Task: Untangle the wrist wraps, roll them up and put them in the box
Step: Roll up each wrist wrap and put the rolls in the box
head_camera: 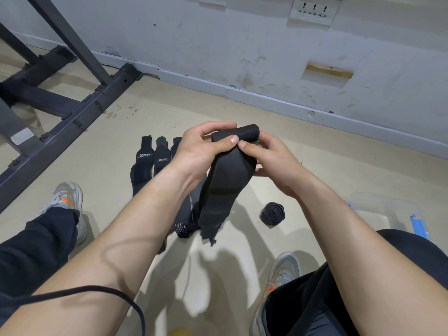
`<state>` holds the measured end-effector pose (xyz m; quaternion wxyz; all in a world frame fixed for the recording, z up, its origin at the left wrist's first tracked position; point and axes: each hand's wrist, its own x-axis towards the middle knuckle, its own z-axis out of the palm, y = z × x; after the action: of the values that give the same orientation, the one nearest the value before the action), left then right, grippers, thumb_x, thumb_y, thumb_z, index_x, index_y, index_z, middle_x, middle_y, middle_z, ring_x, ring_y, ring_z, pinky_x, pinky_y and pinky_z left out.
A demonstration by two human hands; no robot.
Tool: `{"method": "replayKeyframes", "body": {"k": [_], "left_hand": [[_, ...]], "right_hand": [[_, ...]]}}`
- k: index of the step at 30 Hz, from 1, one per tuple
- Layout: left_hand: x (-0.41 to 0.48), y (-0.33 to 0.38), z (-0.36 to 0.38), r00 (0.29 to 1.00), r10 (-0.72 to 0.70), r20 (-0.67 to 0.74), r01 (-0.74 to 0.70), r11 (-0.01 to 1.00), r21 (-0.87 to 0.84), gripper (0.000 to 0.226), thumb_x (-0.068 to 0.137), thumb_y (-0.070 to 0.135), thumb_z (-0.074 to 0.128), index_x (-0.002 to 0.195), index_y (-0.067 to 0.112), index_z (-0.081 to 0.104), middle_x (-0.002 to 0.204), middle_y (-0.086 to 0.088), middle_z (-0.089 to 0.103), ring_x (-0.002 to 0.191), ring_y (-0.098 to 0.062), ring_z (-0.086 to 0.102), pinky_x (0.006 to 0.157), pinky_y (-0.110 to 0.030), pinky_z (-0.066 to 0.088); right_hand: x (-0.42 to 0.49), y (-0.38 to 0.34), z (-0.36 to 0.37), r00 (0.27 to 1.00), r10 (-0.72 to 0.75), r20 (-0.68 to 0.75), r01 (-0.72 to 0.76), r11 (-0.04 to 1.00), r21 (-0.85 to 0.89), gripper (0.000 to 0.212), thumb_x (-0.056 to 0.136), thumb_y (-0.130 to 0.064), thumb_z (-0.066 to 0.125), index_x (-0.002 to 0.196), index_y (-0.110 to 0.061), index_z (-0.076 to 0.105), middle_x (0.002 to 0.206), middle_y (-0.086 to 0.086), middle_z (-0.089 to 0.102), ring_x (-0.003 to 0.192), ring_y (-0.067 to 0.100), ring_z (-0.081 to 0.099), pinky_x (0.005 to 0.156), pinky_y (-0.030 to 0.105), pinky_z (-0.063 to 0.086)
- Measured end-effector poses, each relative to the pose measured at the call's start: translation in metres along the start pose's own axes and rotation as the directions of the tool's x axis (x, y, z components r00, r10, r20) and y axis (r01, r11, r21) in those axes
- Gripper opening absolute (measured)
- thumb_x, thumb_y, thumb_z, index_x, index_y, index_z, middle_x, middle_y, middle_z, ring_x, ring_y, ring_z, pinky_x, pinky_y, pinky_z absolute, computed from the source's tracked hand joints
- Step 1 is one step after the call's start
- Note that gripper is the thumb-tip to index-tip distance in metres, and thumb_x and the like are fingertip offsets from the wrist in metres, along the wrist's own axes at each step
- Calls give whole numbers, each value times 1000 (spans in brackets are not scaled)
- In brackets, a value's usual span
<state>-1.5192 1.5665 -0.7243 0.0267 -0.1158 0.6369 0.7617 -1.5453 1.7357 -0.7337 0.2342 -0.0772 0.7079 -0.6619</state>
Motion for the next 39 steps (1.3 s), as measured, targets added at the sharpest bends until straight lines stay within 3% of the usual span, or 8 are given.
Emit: {"method": "replayKeyframes", "body": {"k": [3, 8, 16, 25, 28, 31, 35, 39], "left_hand": [[-1, 3, -3, 995, 92, -21, -88, 984, 153, 28, 86, -5, 76, 109, 12, 74, 86, -4, 75, 76, -9, 71, 74, -21, 57], [-2, 1, -4, 985, 164, 50, -172, 936, 308, 34, 82, -6, 80, 102, 21, 74, 101, -1, 74, 92, -13, 71, 86, -24, 58], [0, -20, 20, 998, -66, -10, 65, 995, -76, 49, 83, -7, 72, 129, -7, 55, 119, -27, 68, 106, -36, 69, 97, -42, 57], [-4, -19, 23, 991, -132, 30, 131, 991, 29, 63, 79, 12, 68, 136, -3, 45, 121, -27, 67, 111, -36, 70, 96, -46, 57], [-7, -16, 15, 994, -83, 77, 66, 978, 199, 28, 95, 30, 70, 114, 10, 67, 104, -12, 77, 98, -23, 75, 87, -36, 58], [-4, -17, 8, 998, 46, 37, -54, 958, 280, 16, 102, 31, 65, 95, 19, 73, 91, -4, 78, 88, -20, 76, 90, -45, 60], [-1, -16, 3, 995, 100, 12, -100, 966, 240, 23, 89, 26, 76, 106, 11, 68, 88, -1, 76, 84, -17, 74, 84, -43, 62], [-1, -17, -1, 992, 109, 61, -121, 963, 240, 21, 96, -1, 66, 116, 1, 60, 57, 14, 65, 54, 2, 61, 58, -16, 50]], "right_hand": [[1, -3, 4, 1000, 27, 7, -28, 998, 54, 26, 104, -39, 52, 106, -21, 70, 88, -9, 72, 79, 7, 68, 70, 28, 54], [5, 1, 4, 994, -66, -86, 70, 996, 48, 41, 109, -35, 43, 108, -8, 73, 95, 8, 77, 88, 19, 73, 78, 31, 57], [8, 9, 11, 958, -145, -247, 134, 989, -63, 31, 96, -43, 48, 100, -15, 60, 95, 4, 67, 89, 17, 64, 87, 46, 53], [8, 21, 14, 959, -140, -246, 101, 981, -167, 25, 99, -52, 39, 94, -29, 47, 90, -8, 59, 90, 15, 58, 94, 50, 50], [8, 18, 14, 952, -178, -248, 150, 981, -126, 22, 97, -48, 44, 94, -28, 51, 87, -8, 59, 87, 16, 58, 88, 47, 51], [8, 16, 16, 947, -196, -254, 172, 978, -114, 21, 96, -45, 46, 93, -25, 52, 87, -8, 60, 85, 14, 58, 84, 41, 50], [8, 7, 13, 967, -130, -221, 136, 991, 8, 17, 107, -26, 46, 93, -20, 54, 84, -8, 60, 73, 1, 58, 69, 20, 47], [9, 7, 10, 978, -140, -156, 135, 990, -42, 29, 107, -40, 42, 93, -18, 54, 84, -7, 54, 76, 5, 51, 71, 23, 41]]}}
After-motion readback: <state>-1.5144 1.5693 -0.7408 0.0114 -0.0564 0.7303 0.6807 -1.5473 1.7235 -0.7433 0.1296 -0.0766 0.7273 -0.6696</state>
